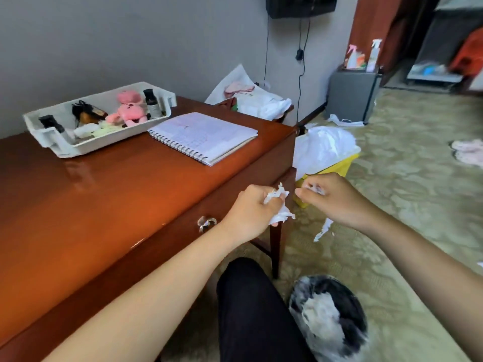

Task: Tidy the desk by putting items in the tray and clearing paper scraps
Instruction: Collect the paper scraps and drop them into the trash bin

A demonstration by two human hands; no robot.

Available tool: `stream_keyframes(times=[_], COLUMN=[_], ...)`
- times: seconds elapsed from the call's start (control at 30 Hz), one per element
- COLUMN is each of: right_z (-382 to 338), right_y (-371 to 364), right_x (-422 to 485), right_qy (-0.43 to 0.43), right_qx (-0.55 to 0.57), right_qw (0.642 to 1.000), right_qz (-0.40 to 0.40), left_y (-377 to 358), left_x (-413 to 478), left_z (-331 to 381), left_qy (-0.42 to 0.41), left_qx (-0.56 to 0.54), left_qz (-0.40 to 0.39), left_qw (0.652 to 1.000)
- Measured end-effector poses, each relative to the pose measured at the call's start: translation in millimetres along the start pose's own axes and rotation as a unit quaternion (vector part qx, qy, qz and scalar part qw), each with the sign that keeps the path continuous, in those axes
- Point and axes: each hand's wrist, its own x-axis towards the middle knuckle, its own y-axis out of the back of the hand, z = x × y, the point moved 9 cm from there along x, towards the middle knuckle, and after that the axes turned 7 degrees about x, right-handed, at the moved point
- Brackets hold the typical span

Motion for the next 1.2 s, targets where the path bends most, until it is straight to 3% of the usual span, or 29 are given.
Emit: stream_keyframes(times=[0.23, 0.47, 0.67, 0.93, 1.1, 1.2], right_z=[114.9, 217.2, 302.1, 378.1, 409.4, 418.4], right_y=[-9.0, -36.7, -69.4, -104.1, -125.9, -140.8], right_x=[-34.5, -66.2, -100.8, -146.9, -167.2, -172.3], right_qy=[-0.1, -0.21, -0.321, -0.439, -0.518, -0.544], right_qx=[0.032, 0.03, 0.052, 0.097, 0.112, 0.115], right_qw=[0.994, 0.977, 0.946, 0.893, 0.847, 0.831], right_qz=[-0.016, -0.002, 0.0, 0.029, 0.032, -0.021], left_y=[-111.1, -210.3, -269.4, -310.9, -351.2, -364.2], left_x=[27.4, 17.1, -13.9, -12.7, -23.9, -26.9], left_z=[-62.8, -149.3, -209.2, -242.5, -256.9, -261.0], left_qy=[0.064, 0.249, 0.4, 0.459, 0.511, 0.506], left_qx=[-0.012, -0.053, -0.05, -0.042, -0.076, -0.079], left_qz=[-0.077, -0.128, -0.102, -0.13, -0.237, -0.285], left_qw=[0.995, 0.958, 0.91, 0.878, 0.823, 0.81])
